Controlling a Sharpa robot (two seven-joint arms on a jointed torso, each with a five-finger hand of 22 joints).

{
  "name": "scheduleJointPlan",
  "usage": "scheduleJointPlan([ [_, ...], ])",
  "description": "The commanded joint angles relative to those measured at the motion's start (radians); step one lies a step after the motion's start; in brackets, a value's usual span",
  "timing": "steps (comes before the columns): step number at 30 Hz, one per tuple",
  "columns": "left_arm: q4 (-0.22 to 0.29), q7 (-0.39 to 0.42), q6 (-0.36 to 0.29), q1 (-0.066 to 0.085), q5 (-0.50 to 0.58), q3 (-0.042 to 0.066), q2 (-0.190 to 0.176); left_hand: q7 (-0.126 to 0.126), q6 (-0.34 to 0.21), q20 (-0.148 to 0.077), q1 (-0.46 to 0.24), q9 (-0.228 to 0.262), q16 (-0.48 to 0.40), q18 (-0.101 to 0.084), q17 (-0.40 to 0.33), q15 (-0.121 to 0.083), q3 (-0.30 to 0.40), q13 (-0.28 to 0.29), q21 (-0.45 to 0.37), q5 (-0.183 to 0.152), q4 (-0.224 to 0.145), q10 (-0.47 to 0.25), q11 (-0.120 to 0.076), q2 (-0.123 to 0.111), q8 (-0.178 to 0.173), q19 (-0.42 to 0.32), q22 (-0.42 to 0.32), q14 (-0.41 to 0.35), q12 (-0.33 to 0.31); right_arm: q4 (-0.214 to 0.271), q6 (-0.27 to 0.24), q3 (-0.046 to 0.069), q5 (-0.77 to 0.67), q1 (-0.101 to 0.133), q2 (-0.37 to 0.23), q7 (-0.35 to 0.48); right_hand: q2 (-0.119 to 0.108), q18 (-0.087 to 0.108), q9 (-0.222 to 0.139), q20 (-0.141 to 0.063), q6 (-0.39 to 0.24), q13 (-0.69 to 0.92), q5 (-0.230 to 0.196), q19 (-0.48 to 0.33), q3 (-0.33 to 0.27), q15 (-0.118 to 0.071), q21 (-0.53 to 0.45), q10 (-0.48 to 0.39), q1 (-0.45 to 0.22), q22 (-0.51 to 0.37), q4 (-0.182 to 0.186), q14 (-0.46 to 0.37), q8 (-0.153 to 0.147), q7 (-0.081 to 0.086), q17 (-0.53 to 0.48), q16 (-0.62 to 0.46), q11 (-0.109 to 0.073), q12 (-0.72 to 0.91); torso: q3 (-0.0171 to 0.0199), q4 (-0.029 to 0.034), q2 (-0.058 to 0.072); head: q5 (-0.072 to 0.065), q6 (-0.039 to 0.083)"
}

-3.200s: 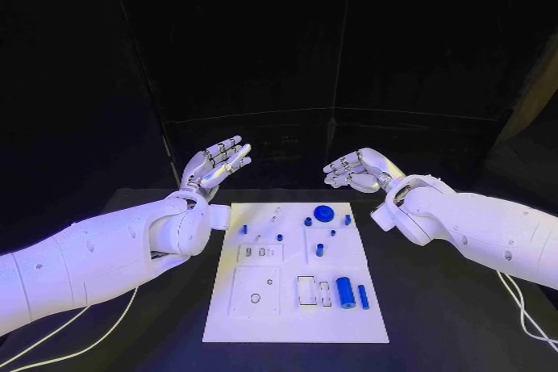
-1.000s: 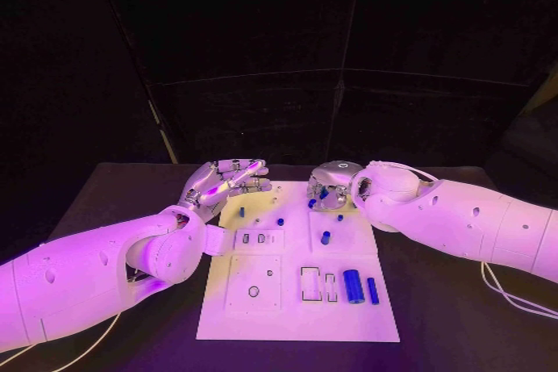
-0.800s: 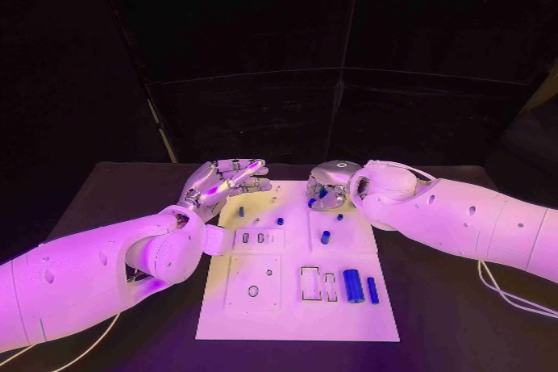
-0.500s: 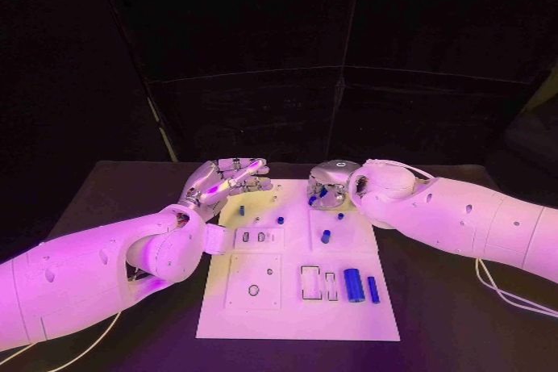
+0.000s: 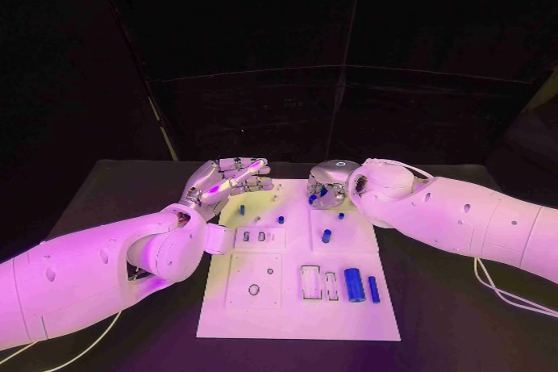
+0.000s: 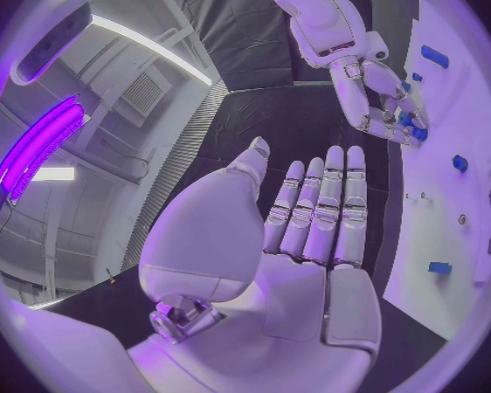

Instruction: Assemble the parts on the task board

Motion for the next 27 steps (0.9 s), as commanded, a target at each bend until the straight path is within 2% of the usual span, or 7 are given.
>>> scheduleJointPlan([
  [1,0.002,0.002,0.012,0.003,-0.006,0.001,-0.001,0.009,0.007,-0.001,0.0,-0.001,-0.001,0.004,-0.001,0.003,0.001,-0.002,0.007,0.004,-0.007,0.002,0.001,0.007,-0.005,0.007,0.001,0.007,-0.007,-0.003,0.0,0.0,-0.006,0.002,0.001,-0.003,-0.005,-0.022,0.001,-0.002,0.014,0.002,-0.007,0.012,0.015,0.002,0.015,0.014,0.011,0.018,0.001,0.025,0.005,-0.001,0.011,0.014,0.001,0.004,-0.0005,-0.0004,0.001,0.0,-0.001],
  [3,0.002,0.002,0.012,0.003,-0.006,0.001,-0.001,0.009,0.007,-0.001,0.0,-0.001,-0.001,0.004,-0.001,0.003,0.001,-0.002,0.007,0.004,-0.007,0.002,0.001,0.007,-0.005,0.007,0.001,0.007,-0.007,-0.002,-0.016,0.0,-0.006,0.002,0.0,-0.004,-0.005,-0.024,0.002,-0.004,0.021,0.003,-0.008,0.016,0.026,0.001,0.025,0.022,0.014,0.03,0.002,0.025,0.007,-0.002,0.018,0.022,-0.001,0.005,-0.0004,-0.0005,0.001,-0.001,0.0],
  [8,0.002,0.002,0.012,0.003,-0.006,0.001,-0.003,0.009,0.007,-0.001,0.0,-0.001,-0.001,0.004,-0.001,0.003,0.001,-0.002,0.007,0.004,-0.007,0.002,0.001,0.007,-0.005,0.007,0.001,0.007,-0.007,0.015,-0.103,0.0,0.004,0.002,-0.01,0.005,0.001,-0.031,0.005,-0.008,0.043,0.008,-0.029,0.037,0.053,-0.004,0.056,0.05,0.029,0.076,-0.002,0.029,0.016,-0.006,0.037,0.044,-0.008,0.013,0.0,-0.001,0.001,0.0,0.002],
  [16,-0.004,0.002,0.012,0.005,-0.006,0.001,-0.008,0.01,0.007,-0.001,0.002,-0.002,-0.001,0.004,-0.001,0.003,0.001,-0.002,0.007,0.004,-0.01,0.003,0.001,0.007,-0.005,0.007,0.001,0.007,-0.008,0.042,-0.241,0.001,0.043,0.002,-0.018,0.01,-0.012,-0.036,0.004,-0.01,0.051,0.01,-0.013,0.046,0.074,-0.005,0.078,0.06,0.031,0.104,-0.008,0.029,0.017,-0.006,0.046,0.058,-0.009,0.009,-0.0001,-0.0003,0.002,0.003,0.009],
  [20,-0.009,0.002,0.012,0.006,-0.006,0.001,-0.009,0.01,0.007,-0.001,0.002,-0.002,-0.001,0.004,-0.001,0.003,0.001,-0.002,0.007,0.004,-0.01,0.003,0.001,0.007,-0.005,0.007,0.001,0.007,-0.008,0.027,-0.269,0.001,0.05,0.002,0.0,0.002,-0.019,-0.036,0.003,-0.009,0.052,0.01,-0.018,0.045,0.075,-0.004,0.081,0.062,0.018,0.107,0.0,0.028,0.016,-0.006,0.046,0.061,-0.008,0.007,-0.0005,0.0009,0.003,0.001,0.011],
  [23,-0.013,0.003,0.014,0.006,-0.006,0.001,-0.008,0.01,0.007,-0.001,0.002,-0.002,-0.001,0.004,-0.001,0.003,0.001,-0.002,0.007,0.004,-0.011,0.003,0.002,0.007,-0.006,0.008,0.001,0.007,-0.009,0.002,-0.281,0.001,0.059,0.002,0.027,-0.006,-0.031,-0.037,0.002,-0.008,0.052,0.009,-0.025,0.044,0.067,-0.003,0.086,0.063,-0.01,0.112,0.02,0.028,0.013,-0.007,0.052,0.069,-0.009,0.003,0.0,0.001,0.004,0.0,0.012],
  [27,-0.017,0.003,0.015,0.006,-0.006,0.001,-0.005,0.01,0.007,-0.001,0.002,-0.002,-0.001,0.004,-0.001,0.003,0.001,-0.002,0.007,0.004,-0.011,0.003,0.002,0.007,-0.006,0.008,0.001,0.007,-0.009,-0.032,-0.288,0.001,0.067,0.002,0.063,-0.006,-0.036,-0.037,0.002,-0.008,0.051,0.009,-0.025,0.044,0.064,-0.004,0.087,0.062,-0.018,0.114,0.027,0.028,0.012,-0.007,0.053,0.071,-0.009,0.002,-0.0003,0.0014,0.004,0.0,0.012],
])
